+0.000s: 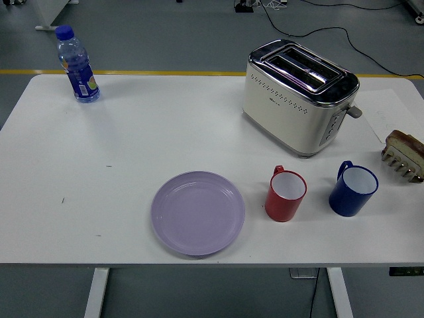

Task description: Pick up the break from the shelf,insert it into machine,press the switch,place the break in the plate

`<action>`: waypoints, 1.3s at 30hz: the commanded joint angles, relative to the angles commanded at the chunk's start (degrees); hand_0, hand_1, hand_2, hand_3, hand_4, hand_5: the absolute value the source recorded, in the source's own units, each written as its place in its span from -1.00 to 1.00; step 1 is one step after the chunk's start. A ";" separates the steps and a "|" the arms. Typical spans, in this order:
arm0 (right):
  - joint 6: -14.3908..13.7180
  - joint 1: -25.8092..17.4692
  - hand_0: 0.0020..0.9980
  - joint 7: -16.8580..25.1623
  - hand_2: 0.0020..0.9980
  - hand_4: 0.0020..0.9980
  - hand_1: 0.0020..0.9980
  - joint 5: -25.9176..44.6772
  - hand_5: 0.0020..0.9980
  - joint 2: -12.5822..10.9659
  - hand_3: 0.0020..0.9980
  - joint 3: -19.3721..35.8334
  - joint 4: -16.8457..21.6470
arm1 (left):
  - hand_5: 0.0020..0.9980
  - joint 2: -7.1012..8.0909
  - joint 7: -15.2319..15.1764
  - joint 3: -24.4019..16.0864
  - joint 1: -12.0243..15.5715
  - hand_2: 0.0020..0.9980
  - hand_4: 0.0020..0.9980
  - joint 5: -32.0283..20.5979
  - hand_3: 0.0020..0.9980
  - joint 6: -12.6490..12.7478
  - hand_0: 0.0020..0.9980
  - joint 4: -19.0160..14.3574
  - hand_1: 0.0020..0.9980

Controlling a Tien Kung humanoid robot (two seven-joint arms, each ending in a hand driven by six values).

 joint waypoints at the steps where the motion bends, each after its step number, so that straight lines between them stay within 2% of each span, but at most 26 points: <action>1: -0.02 0.10 0.54 -0.23 0.48 0.20 0.48 -1.60 -0.51 -0.14 0.44 -0.11 0.02 | 0.66 0.00 0.00 -0.01 0.00 0.37 -0.43 0.01 0.14 0.00 0.37 0.00 0.39; 6: 0.09 0.51 0.54 -1.25 0.48 0.20 0.48 -11.80 -0.51 -0.58 0.44 -0.51 0.06 | 0.66 0.01 0.02 -0.04 0.00 0.37 -0.43 0.09 0.14 -0.02 0.37 0.00 0.39; 7: 0.14 0.74 0.67 -1.77 0.59 0.49 0.60 -14.03 -0.59 -0.72 0.57 -0.71 0.06 | 0.65 0.00 0.04 -0.07 -0.01 0.37 -0.43 0.17 0.14 -0.03 0.37 0.00 0.39; 12: -0.05 1.78 0.67 -4.90 0.59 0.49 0.60 -25.95 -0.59 -1.46 0.57 -1.54 0.24 | 0.65 -0.01 0.06 -0.01 0.00 0.37 -0.43 0.13 0.14 -0.04 0.37 0.00 0.39; 13: 0.11 2.02 0.75 -5.75 0.69 0.55 0.67 -28.56 -0.60 -1.70 0.68 -1.74 0.30 | 0.65 0.01 0.03 0.10 -0.01 0.37 -0.43 0.01 0.14 -0.04 0.37 0.00 0.39; 17: 0.62 2.53 0.75 -7.34 0.69 0.55 0.67 -38.24 -0.60 -2.25 0.68 -2.22 0.49 | 0.65 0.03 0.02 0.19 -0.05 0.37 -0.43 -0.15 0.14 -0.04 0.37 0.00 0.39; 19: 1.36 3.00 0.78 -8.54 0.73 0.62 0.70 -43.08 -0.59 -2.73 0.74 -2.84 0.72 | 0.65 0.04 0.02 0.23 -0.09 0.37 -0.43 -0.19 0.14 -0.02 0.37 0.00 0.39; 24: 3.29 4.23 0.78 -11.97 0.73 0.62 0.70 -55.37 -0.59 -3.78 0.74 -5.10 1.57 | 0.65 0.04 0.00 0.32 -0.12 0.37 -0.43 -0.35 0.14 0.00 0.37 0.00 0.39; 25: 3.68 4.57 0.79 -12.85 0.75 0.65 0.72 -57.61 -0.54 -3.94 0.77 -5.73 1.72 | 0.66 0.05 -0.01 0.37 -0.13 0.37 -0.43 -0.42 0.14 0.00 0.37 0.00 0.39; 28: 3.78 5.73 0.79 -14.67 0.75 0.65 0.72 -64.77 -0.54 -4.35 0.77 -7.83 1.45 | 0.66 0.07 0.01 0.33 -0.14 0.37 -0.43 -0.39 0.14 0.00 0.37 0.00 0.39; 35: 3.91 7.51 0.79 -16.93 0.76 0.66 0.72 -68.48 -0.50 -5.21 0.78 -10.69 0.49 | 0.66 0.10 -0.01 0.31 -0.14 0.37 -0.43 -0.50 0.14 0.04 0.37 0.00 0.39; 39: 5.07 9.08 0.79 -19.82 0.77 0.66 0.72 -70.39 -0.48 -5.92 0.78 -12.48 -0.68 | 0.66 0.12 0.01 0.45 -0.22 0.36 -0.43 -0.63 0.14 0.05 0.37 0.00 0.39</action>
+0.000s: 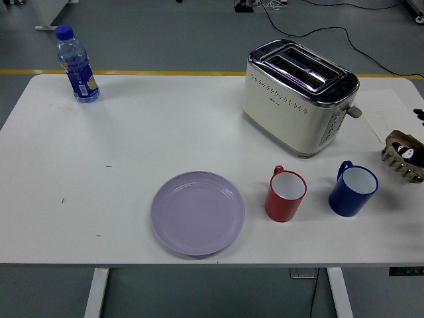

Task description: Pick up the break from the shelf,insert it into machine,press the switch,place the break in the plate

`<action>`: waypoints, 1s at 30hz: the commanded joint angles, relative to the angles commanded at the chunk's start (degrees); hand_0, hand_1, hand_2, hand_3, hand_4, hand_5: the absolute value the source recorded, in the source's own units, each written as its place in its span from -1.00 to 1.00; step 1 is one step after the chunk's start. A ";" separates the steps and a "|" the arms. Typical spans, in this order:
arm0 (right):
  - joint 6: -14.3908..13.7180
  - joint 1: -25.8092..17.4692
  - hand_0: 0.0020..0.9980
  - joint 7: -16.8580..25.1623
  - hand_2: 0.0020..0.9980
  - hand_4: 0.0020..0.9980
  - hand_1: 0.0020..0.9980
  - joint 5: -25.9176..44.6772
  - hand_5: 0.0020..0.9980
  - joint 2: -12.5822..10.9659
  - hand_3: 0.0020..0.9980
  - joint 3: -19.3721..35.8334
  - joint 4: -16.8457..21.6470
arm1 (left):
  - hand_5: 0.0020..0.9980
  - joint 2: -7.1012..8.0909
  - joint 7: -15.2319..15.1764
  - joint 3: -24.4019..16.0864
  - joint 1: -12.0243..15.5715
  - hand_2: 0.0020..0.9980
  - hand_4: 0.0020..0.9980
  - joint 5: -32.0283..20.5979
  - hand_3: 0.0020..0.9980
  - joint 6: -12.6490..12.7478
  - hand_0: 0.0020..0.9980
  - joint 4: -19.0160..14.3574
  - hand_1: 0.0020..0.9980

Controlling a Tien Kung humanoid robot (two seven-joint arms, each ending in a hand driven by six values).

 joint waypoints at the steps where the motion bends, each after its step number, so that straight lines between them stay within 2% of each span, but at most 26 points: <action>1: 0.20 0.28 0.79 -0.48 0.77 0.66 0.72 -0.51 -0.48 -0.12 0.78 -0.30 -0.24 | 0.66 0.00 0.00 0.00 -0.01 0.36 -0.43 -0.04 0.14 0.01 0.37 0.00 0.39; 9: 0.57 3.49 0.77 -4.87 0.76 0.66 0.72 -4.17 -0.45 -1.15 0.76 -3.49 -3.02 | 0.66 -0.03 0.06 -0.06 -0.08 0.37 -0.43 0.00 0.14 0.04 0.37 0.00 0.39; 10: 0.59 3.83 0.67 -5.17 0.67 0.63 0.65 -4.43 -0.45 -1.29 0.68 -3.83 -3.28 | 0.66 -0.03 0.06 -0.05 -0.08 0.37 -0.43 -0.01 0.13 0.05 0.38 0.00 0.39; 14: 0.41 5.68 0.67 -6.21 0.67 0.63 0.65 -5.56 -0.45 -2.35 0.68 -5.99 -4.68 | 0.66 -0.03 0.05 0.01 -0.08 0.37 -0.43 -0.07 0.13 0.08 0.38 0.00 0.39; 16: 0.93 6.79 0.61 -7.55 0.62 0.61 0.57 -6.93 -0.43 -3.26 0.64 -7.28 -5.58 | 0.66 0.00 0.01 0.11 -0.06 0.37 -0.43 -0.33 0.13 0.10 0.37 0.00 0.39; 19: 2.58 8.03 0.61 -9.57 0.62 0.61 0.57 -7.40 -0.43 -4.30 0.64 -8.89 -6.67 | 0.66 0.05 -0.04 0.23 -0.05 0.37 -0.43 -0.55 0.13 0.11 0.37 0.00 0.39; 23: 3.69 9.25 0.56 -10.74 0.56 0.57 0.53 -7.65 -0.43 -5.05 0.59 -10.68 -7.84 | 0.66 0.09 -0.02 0.12 -0.06 0.37 -0.43 -0.46 0.14 0.11 0.37 0.00 0.39; 27: 3.30 10.40 0.56 -11.04 0.56 0.57 0.53 -8.35 -0.43 -5.42 0.59 -12.28 -8.85 | 0.66 0.11 0.06 -0.13 -0.06 0.37 -0.43 -0.14 0.14 0.10 0.37 0.00 0.39; 28: 3.26 10.46 0.48 -11.06 0.48 0.55 0.45 -8.38 -0.43 -5.43 0.53 -12.34 -8.89 | 0.66 0.11 0.06 -0.15 -0.06 0.37 -0.43 -0.11 0.13 0.10 0.37 0.00 0.39; 30: 2.77 10.99 0.48 -11.33 0.48 0.55 0.45 -8.95 -0.43 -5.51 0.53 -13.01 -9.28 | 0.66 0.11 0.08 -0.09 -0.01 0.37 -0.43 -0.21 0.13 0.10 0.37 0.00 0.39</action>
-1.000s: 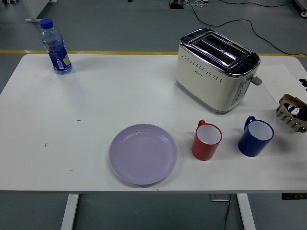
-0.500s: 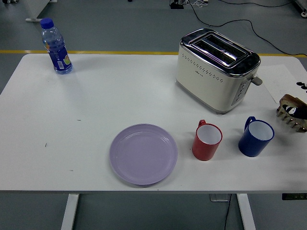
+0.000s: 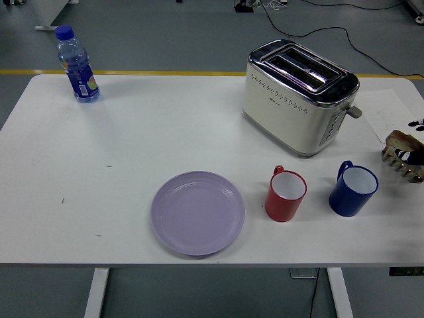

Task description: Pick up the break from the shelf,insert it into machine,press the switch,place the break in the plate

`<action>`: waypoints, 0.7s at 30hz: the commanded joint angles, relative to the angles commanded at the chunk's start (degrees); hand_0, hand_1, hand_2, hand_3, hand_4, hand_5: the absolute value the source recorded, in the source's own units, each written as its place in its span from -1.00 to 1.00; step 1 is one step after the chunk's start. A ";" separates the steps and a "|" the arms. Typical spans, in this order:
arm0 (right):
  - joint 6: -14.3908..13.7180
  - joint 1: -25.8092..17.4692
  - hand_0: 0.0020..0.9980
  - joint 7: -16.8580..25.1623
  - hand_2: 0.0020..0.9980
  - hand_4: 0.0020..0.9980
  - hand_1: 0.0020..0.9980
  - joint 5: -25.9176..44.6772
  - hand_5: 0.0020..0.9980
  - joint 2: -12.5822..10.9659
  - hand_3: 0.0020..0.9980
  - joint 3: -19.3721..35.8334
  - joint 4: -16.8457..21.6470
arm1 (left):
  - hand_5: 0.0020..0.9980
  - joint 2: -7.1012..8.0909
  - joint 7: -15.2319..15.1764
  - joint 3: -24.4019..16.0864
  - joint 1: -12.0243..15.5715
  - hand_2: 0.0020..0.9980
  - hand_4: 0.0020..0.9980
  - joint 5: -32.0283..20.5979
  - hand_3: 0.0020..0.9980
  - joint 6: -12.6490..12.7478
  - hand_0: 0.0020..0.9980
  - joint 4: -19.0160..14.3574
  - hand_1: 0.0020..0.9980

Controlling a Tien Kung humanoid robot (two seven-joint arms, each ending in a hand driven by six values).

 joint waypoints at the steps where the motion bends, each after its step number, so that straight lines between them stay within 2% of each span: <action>1: -0.12 0.16 0.48 -0.06 0.48 0.55 0.45 -0.20 -0.43 -0.02 0.53 -0.22 -0.12 | 0.66 0.00 0.01 0.01 0.03 0.37 -0.43 -0.03 0.13 0.01 0.37 0.00 0.39; 3: -0.43 0.46 0.48 -0.15 0.48 0.55 0.45 -0.53 -0.43 -0.07 0.53 -0.76 -0.37 | 0.66 -0.03 0.05 -0.13 0.08 0.37 -0.43 0.12 0.13 0.01 0.37 0.00 0.39; 4: -0.75 0.69 0.33 -0.33 0.34 0.48 0.33 -0.98 -0.49 -0.07 0.44 -1.20 -0.60 | 0.66 -0.04 0.06 -0.13 0.11 0.36 -0.43 0.14 0.14 0.00 0.38 0.00 0.39; 9: -1.09 1.45 0.33 -1.05 0.34 0.48 0.33 -2.06 -0.49 -0.10 0.44 -2.53 -1.32 | 0.66 -0.04 0.06 -0.11 0.22 0.36 -0.43 0.14 0.14 -0.02 0.38 0.00 0.39; 10: -0.91 1.72 0.13 -1.36 0.20 0.34 0.17 -2.36 -0.63 -0.12 0.35 -2.92 -1.57 | 0.66 -0.03 0.05 -0.07 0.22 0.37 -0.43 0.10 0.13 -0.02 0.38 0.00 0.39; 15: -1.03 2.62 0.13 -2.15 0.20 0.34 0.17 -4.07 -0.63 -0.29 0.35 -4.44 -2.39 | 0.66 -0.01 0.00 -0.01 0.23 0.37 -0.43 -0.06 0.13 0.02 0.38 0.00 0.39; 16: -1.00 2.75 -0.03 -2.24 0.10 0.17 0.06 -4.32 -0.81 -0.32 0.22 -4.65 -2.49 | 0.66 -0.01 0.00 0.02 0.21 0.37 -0.43 -0.10 0.14 0.02 0.38 0.00 0.39; 21: -1.99 3.21 -0.03 -2.65 0.10 0.17 0.06 -5.28 -0.81 -0.51 0.22 -5.64 -2.77 | 0.66 0.03 -0.05 0.12 0.10 0.37 -0.43 -0.31 0.14 0.05 0.38 0.00 0.39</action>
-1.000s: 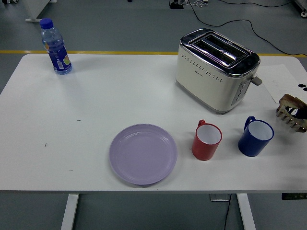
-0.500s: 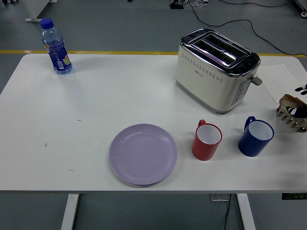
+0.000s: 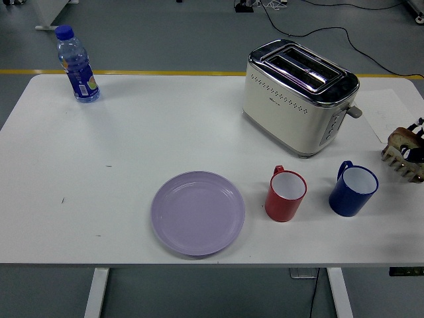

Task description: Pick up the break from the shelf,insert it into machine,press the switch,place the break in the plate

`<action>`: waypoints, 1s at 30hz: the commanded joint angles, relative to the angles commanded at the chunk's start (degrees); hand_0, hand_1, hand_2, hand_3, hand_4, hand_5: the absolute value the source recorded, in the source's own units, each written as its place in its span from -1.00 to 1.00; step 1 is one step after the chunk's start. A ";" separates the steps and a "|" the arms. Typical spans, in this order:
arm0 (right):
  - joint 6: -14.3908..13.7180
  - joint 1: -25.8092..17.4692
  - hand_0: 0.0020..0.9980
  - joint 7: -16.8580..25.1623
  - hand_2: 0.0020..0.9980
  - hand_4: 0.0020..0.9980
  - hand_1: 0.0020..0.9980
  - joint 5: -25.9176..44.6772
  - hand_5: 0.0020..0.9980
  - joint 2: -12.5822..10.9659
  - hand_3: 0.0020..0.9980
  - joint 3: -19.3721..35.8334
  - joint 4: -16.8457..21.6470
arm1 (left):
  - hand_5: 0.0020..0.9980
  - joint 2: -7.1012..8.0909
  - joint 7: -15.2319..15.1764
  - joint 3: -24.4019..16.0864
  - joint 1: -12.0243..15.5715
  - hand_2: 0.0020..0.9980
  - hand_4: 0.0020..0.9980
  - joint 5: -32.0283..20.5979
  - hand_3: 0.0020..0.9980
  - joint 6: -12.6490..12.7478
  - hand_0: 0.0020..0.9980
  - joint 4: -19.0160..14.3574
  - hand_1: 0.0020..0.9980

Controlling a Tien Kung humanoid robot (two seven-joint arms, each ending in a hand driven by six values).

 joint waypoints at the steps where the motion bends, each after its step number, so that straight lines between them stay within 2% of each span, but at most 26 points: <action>1: -0.22 0.09 -0.21 0.00 0.01 0.08 -0.09 -0.10 -0.85 -0.02 0.13 -0.17 -0.02 | 0.66 0.00 0.00 0.05 -0.02 0.37 -0.43 -0.05 0.13 0.01 0.38 0.00 0.39; 7: -0.35 0.23 -0.21 -0.08 0.01 0.08 -0.09 -1.30 -0.85 -0.04 0.13 -0.49 -0.03 | 0.66 0.01 0.04 0.02 -0.05 0.37 -0.43 -0.05 0.13 0.01 0.38 0.00 0.39; 8: -0.27 0.25 -0.29 -0.09 -0.02 0.04 -0.15 -1.40 -0.88 -0.04 0.11 -0.53 -0.04 | 0.66 0.01 0.07 0.00 -0.06 0.37 -0.43 0.03 0.14 0.00 0.38 0.00 0.39; 13: -0.28 0.33 -0.29 0.12 -0.02 0.04 -0.15 -1.72 -0.88 -0.15 0.11 -0.75 -0.06 | 0.66 -0.02 0.12 -0.16 -0.03 0.37 -0.43 0.19 0.14 0.00 0.38 0.00 0.39; 14: -0.44 0.35 -0.37 0.23 -0.06 0.03 -0.19 -1.76 -0.89 -0.17 0.09 -0.78 -0.05 | 0.66 -0.02 0.12 -0.16 -0.02 0.37 -0.43 0.19 0.14 0.00 0.38 0.00 0.39; 16: -0.73 0.38 -0.37 0.40 -0.06 0.03 -0.19 -1.82 -0.89 -0.20 0.09 -0.83 -0.03 | 0.66 -0.03 0.12 -0.15 -0.02 0.37 -0.43 0.17 0.14 0.02 0.38 0.00 0.39; 19: -1.59 0.43 -0.37 0.83 -0.06 0.03 -0.19 -2.17 -0.89 -0.23 0.09 -0.88 0.00 | 0.66 -0.04 0.10 -0.17 0.00 0.37 -0.43 0.15 0.14 0.03 0.38 0.00 0.39; 20: -1.79 0.44 -0.47 0.97 -0.09 0.00 -0.25 -2.24 -0.92 -0.25 0.07 -0.88 0.02 | 0.66 -0.04 0.09 -0.15 -0.01 0.37 -0.43 0.13 0.14 0.03 0.38 0.00 0.39; 30: -4.82 0.41 -0.50 2.70 -0.11 -0.02 -0.28 -2.46 -0.94 -1.10 0.06 -0.48 1.24 | 0.66 0.01 -0.02 0.08 -0.11 0.37 -0.43 -0.33 0.14 0.09 0.38 0.00 0.39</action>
